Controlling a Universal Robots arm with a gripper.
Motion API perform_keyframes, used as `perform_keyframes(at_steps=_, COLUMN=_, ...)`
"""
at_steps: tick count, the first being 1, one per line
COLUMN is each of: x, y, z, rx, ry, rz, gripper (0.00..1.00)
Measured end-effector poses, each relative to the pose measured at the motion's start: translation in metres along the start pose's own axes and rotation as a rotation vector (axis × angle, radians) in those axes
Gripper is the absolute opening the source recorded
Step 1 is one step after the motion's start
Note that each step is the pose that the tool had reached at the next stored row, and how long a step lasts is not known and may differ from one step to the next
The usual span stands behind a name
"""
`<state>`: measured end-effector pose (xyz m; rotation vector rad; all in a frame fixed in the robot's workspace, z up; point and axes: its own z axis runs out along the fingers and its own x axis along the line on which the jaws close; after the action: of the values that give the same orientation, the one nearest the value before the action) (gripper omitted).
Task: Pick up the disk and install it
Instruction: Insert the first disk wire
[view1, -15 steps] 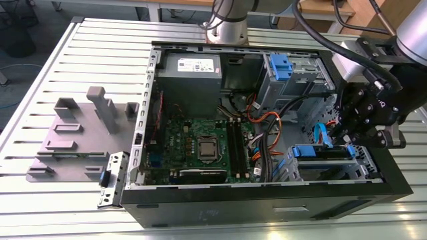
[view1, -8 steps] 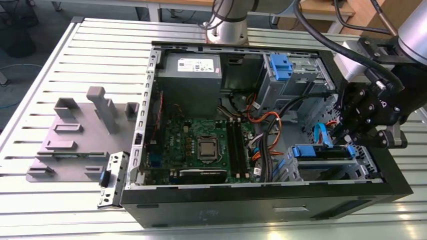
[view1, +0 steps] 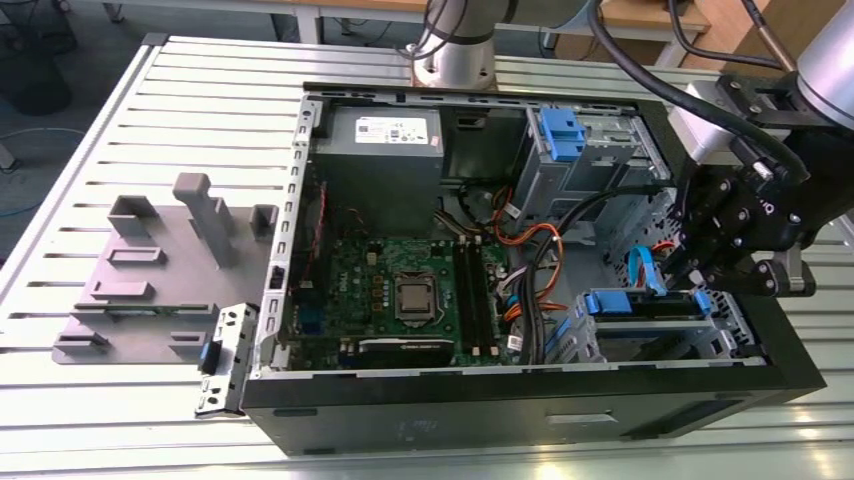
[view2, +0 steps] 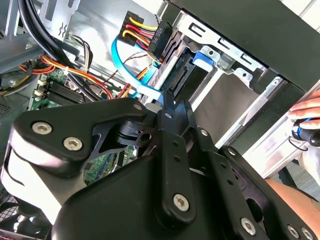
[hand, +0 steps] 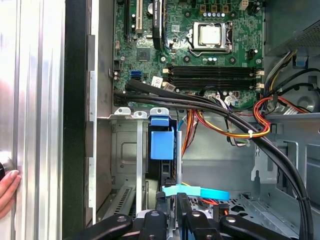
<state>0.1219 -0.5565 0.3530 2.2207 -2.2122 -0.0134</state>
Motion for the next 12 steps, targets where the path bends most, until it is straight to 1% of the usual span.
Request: perform_keyframes(at_steps=12, x=0.0, y=-0.0005, z=0.0, rx=0.0, ry=0.0, rz=0.0, gripper=0.24)
